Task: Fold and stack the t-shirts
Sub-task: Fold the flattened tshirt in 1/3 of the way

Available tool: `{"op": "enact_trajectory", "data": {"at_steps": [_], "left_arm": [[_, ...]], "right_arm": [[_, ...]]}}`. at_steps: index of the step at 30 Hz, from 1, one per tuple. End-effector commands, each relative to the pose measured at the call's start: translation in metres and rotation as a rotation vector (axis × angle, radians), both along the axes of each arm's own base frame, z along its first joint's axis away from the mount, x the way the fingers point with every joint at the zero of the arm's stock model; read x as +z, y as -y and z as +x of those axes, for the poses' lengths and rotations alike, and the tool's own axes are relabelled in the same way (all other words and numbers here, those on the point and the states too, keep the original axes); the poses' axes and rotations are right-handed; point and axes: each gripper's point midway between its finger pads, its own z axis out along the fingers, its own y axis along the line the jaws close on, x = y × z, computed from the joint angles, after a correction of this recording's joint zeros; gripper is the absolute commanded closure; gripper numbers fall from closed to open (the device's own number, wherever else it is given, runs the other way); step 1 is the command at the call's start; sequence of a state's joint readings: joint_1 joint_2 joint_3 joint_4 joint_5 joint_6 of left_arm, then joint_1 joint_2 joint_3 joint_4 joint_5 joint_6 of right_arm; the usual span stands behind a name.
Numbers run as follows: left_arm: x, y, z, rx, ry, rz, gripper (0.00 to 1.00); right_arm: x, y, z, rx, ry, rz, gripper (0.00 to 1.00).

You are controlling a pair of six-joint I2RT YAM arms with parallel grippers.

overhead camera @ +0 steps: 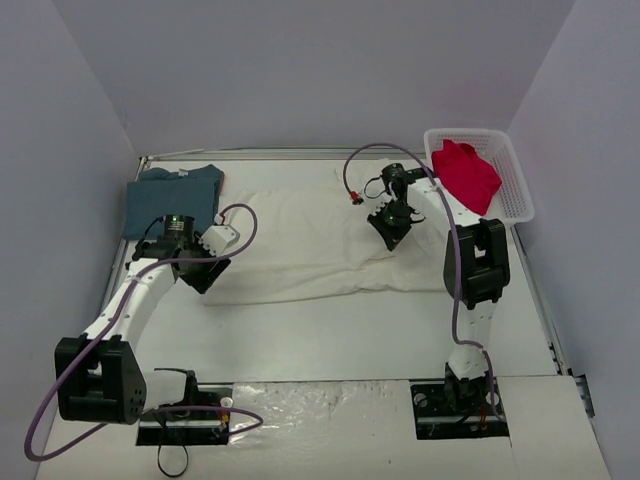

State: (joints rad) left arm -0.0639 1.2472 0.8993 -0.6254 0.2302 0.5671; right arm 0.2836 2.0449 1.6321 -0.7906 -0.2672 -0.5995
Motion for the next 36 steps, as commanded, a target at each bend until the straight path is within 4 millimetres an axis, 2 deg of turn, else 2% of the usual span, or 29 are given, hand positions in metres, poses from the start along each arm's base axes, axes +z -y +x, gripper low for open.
{"op": "enact_trajectory", "data": {"at_steps": [1, 7, 14, 16, 19, 20, 23, 27, 29, 30, 31, 32, 33, 34, 35, 36], "left_arm": [[0.003, -0.001, -0.001, 0.014, 0.014, -0.006, 0.44], [0.004, -0.001, -0.003, 0.016, 0.017, -0.007, 0.44], [-0.001, -0.002, -0.004, 0.018, 0.005, -0.003, 0.44], [-0.003, -0.003, -0.005, 0.017, -0.005, 0.001, 0.44], [-0.004, -0.004, -0.005, 0.016, -0.013, 0.003, 0.44], [-0.005, -0.004, -0.005, 0.016, -0.016, 0.003, 0.44], [0.000, -0.004, -0.005, 0.015, -0.007, 0.006, 0.44], [0.006, -0.006, -0.005, 0.012, 0.020, 0.018, 0.44], [0.008, -0.008, -0.006, 0.010, 0.025, 0.032, 0.44], [0.010, -0.010, -0.007, 0.009, 0.028, 0.043, 0.44], [0.011, -0.012, -0.008, 0.007, 0.029, 0.054, 0.44], [0.013, -0.015, -0.010, 0.013, 0.041, 0.067, 0.44], [0.014, -0.017, -0.011, 0.009, 0.050, 0.074, 0.44], [0.014, -0.017, -0.012, -0.002, 0.056, 0.082, 0.44], [0.015, -0.018, -0.017, -0.009, 0.065, 0.087, 0.43], [0.015, -0.015, -0.019, -0.043, 0.066, 0.085, 0.43]], "right_arm": [[0.032, -0.007, 0.007, 0.001, 0.041, -0.006, 1.00], [0.037, -0.028, 0.026, 0.027, 0.062, -0.012, 1.00], [0.022, -0.048, 0.036, 0.075, 0.045, -0.052, 1.00], [0.013, -0.049, 0.037, 0.086, 0.036, -0.070, 0.92], [0.010, -0.051, 0.043, 0.081, 0.047, -0.084, 0.73], [0.011, -0.052, 0.045, 0.079, 0.054, -0.085, 0.72], [0.022, -0.050, 0.048, 0.068, 0.087, -0.081, 0.69], [0.057, -0.041, 0.045, 0.047, 0.172, -0.069, 0.65], [0.067, -0.033, 0.042, 0.030, 0.201, -0.075, 0.62], [0.083, -0.028, 0.039, 0.015, 0.232, -0.066, 0.61], [0.079, -0.020, 0.030, 0.005, 0.218, -0.078, 0.61], [0.098, -0.017, 0.029, -0.015, 0.279, -0.058, 0.60], [0.102, -0.011, 0.026, -0.031, 0.295, -0.055, 0.59], [0.097, 0.000, 0.018, -0.054, 0.280, -0.063, 0.58], [0.102, 0.003, 0.016, -0.066, 0.300, -0.050, 0.55], [0.115, 0.009, 0.010, -0.078, 0.328, -0.037, 0.53]]}}
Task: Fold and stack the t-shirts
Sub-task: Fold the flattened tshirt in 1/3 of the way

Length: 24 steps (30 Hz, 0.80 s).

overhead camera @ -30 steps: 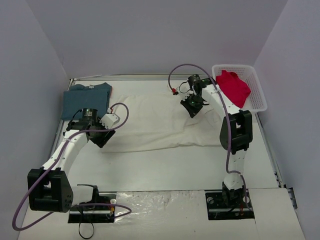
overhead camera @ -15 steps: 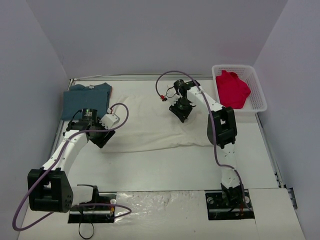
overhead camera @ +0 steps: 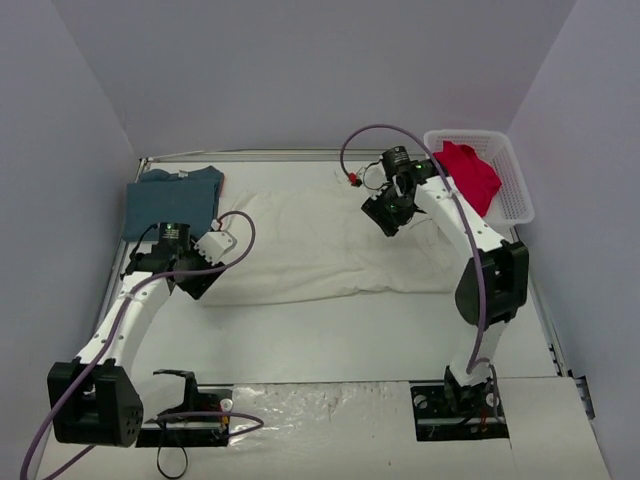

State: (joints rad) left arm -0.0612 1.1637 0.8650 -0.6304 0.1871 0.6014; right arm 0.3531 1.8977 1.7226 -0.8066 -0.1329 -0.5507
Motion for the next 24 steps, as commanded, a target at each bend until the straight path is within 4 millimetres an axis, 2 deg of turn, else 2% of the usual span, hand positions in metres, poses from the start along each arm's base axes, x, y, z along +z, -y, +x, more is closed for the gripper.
{"op": "enact_trajectory", "data": {"at_steps": [1, 2, 4, 6, 11, 17, 24], "left_arm": [[0.004, -0.003, -0.015, -0.061, 0.007, 0.030, 0.43], [0.002, 0.001, -0.023, -0.107, -0.011, 0.019, 0.43], [-0.004, 0.007, -0.032, -0.164, -0.040, 0.005, 0.43], [-0.019, 0.013, -0.048, -0.220, -0.105, -0.013, 0.45], [-0.048, 0.017, -0.053, -0.293, -0.152, -0.017, 0.47], [-0.073, 0.010, -0.045, -0.290, -0.154, 0.024, 0.42], [-0.083, 0.006, -0.023, -0.237, -0.114, 0.039, 0.41]], "right_arm": [[0.036, 0.030, -0.014, -0.083, 0.091, 0.016, 0.51], [0.037, 0.037, -0.026, -0.090, 0.090, 0.018, 0.48], [0.036, 0.049, -0.038, -0.108, 0.084, 0.007, 0.48], [0.029, 0.061, -0.057, -0.123, 0.066, -0.011, 0.48], [0.019, 0.089, -0.088, -0.186, 0.044, -0.032, 0.47], [0.015, 0.106, -0.111, -0.226, 0.048, -0.060, 0.43], [0.000, 0.117, -0.126, -0.251, 0.011, -0.084, 0.42]]}}
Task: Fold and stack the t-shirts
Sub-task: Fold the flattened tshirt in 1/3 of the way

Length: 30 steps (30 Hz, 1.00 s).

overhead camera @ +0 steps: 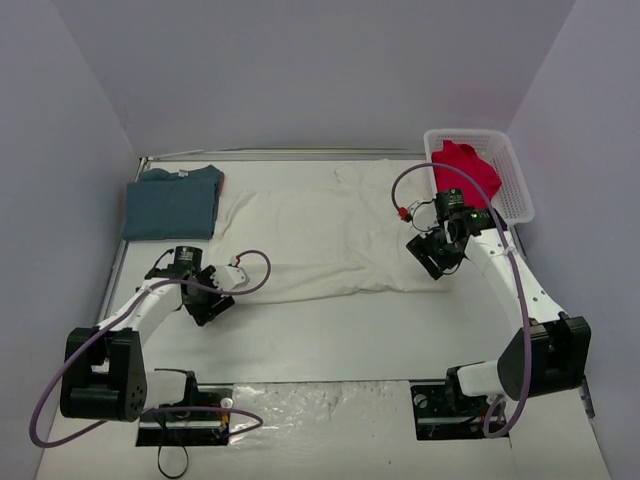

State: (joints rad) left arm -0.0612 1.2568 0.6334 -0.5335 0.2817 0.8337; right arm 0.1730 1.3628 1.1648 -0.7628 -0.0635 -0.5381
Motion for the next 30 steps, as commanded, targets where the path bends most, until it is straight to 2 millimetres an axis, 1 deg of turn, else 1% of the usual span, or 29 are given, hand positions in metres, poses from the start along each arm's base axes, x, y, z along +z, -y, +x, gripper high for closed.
{"op": "enact_trajectory", "data": {"at_steps": [1, 6, 7, 8, 9, 10, 11, 13, 14, 16, 22, 24, 30], "left_arm": [[0.003, -0.001, 0.022, 0.012, 0.081, 0.004, 0.41], [0.000, 0.005, 0.026, 0.006, 0.070, -0.028, 0.41], [-0.002, 0.007, 0.025, 0.002, 0.054, -0.035, 0.44], [-0.001, 0.008, 0.027, -0.007, 0.055, -0.040, 0.50], [-0.004, 0.011, 0.025, -0.014, 0.036, -0.054, 0.63], [-0.004, 0.012, 0.025, -0.018, 0.028, -0.058, 0.97], [-0.004, 0.012, 0.026, -0.019, 0.023, -0.057, 0.98], [-0.006, 0.014, 0.025, -0.036, 0.004, -0.064, 0.98], [-0.006, 0.014, 0.025, -0.035, 0.002, -0.066, 0.97], [-0.004, 0.014, 0.025, -0.033, 0.010, -0.068, 0.98], [0.002, 0.014, 0.026, -0.025, 0.041, -0.072, 0.98], [0.001, 0.014, 0.026, -0.021, 0.039, -0.069, 0.98], [0.000, 0.011, 0.025, -0.018, 0.041, -0.057, 0.98]], "right_arm": [[-0.006, 0.012, -0.012, -0.039, -0.027, -0.034, 0.42], [-0.015, 0.026, -0.017, -0.051, -0.059, -0.072, 0.41], [-0.019, 0.036, -0.018, -0.076, -0.074, -0.102, 0.41], [-0.022, 0.039, -0.019, -0.084, -0.088, -0.107, 0.41], [-0.027, 0.044, -0.021, -0.088, -0.112, -0.113, 0.41], [-0.031, 0.046, -0.022, -0.086, -0.124, -0.116, 0.41], [-0.034, 0.046, -0.023, -0.082, -0.137, -0.106, 0.41], [-0.044, 0.053, -0.024, -0.086, -0.177, -0.111, 0.41], [-0.048, 0.049, -0.024, -0.078, -0.189, -0.077, 0.41], [-0.057, 0.050, -0.024, -0.072, -0.226, -0.063, 0.42], [-0.081, 0.042, -0.021, -0.033, -0.314, -0.010, 0.44], [-0.088, 0.039, -0.017, -0.030, -0.334, 0.005, 0.44], [-0.103, 0.035, -0.004, -0.023, -0.358, 0.031, 0.46]]}}
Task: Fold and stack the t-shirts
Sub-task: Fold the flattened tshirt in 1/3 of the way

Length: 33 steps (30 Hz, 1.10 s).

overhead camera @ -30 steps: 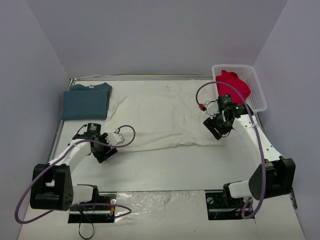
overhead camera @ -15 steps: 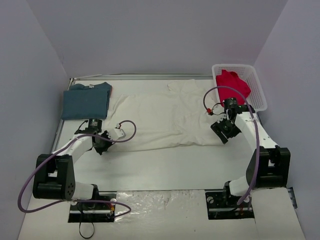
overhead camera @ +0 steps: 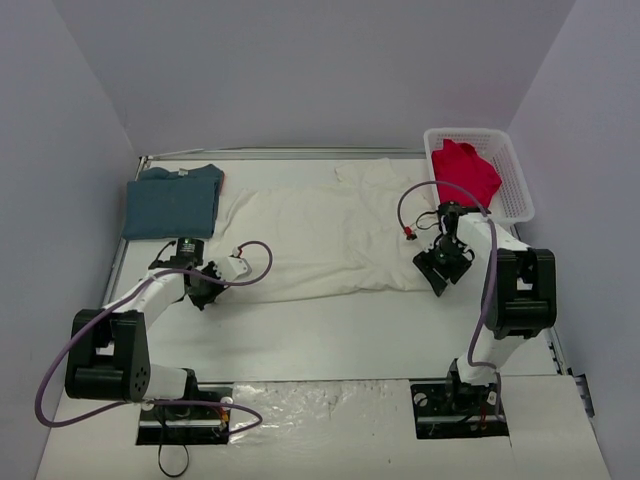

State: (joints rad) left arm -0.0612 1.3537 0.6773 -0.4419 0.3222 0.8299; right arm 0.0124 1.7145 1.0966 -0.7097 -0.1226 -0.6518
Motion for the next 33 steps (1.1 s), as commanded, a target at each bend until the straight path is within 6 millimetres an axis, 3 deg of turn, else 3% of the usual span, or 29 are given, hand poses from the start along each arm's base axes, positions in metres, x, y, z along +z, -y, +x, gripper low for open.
{"op": "enact_trajectory", "data": {"at_steps": [1, 3, 4, 6, 13, 19, 33], "left_arm": [[0.003, 0.002, -0.004, -0.004, 0.004, -0.014, 0.98], [0.003, 0.001, -0.004, -0.005, 0.008, -0.009, 0.98], [0.003, 0.001, -0.004, -0.006, 0.010, -0.008, 0.98], [0.003, 0.000, -0.005, -0.002, 0.010, -0.005, 0.98], [0.012, -0.005, -0.007, -0.004, 0.025, 0.019, 0.98], [0.047, -0.013, -0.014, -0.030, 0.089, 0.044, 0.98], [0.080, -0.014, -0.055, -0.079, 0.061, 0.049, 0.98]], "right_arm": [[0.002, -0.004, 0.012, 0.005, 0.009, 0.034, 0.49], [-0.003, -0.004, 0.013, 0.003, -0.008, 0.035, 0.60], [-0.005, -0.004, 0.013, 0.003, -0.011, 0.037, 0.81], [-0.006, -0.004, 0.013, 0.003, -0.017, 0.034, 0.99], [0.012, 0.018, 0.011, -0.032, 0.035, -0.009, 1.00], [0.035, 0.033, 0.000, -0.035, 0.056, -0.028, 1.00], [0.065, 0.030, -0.037, 0.005, 0.046, 0.004, 1.00]]}}
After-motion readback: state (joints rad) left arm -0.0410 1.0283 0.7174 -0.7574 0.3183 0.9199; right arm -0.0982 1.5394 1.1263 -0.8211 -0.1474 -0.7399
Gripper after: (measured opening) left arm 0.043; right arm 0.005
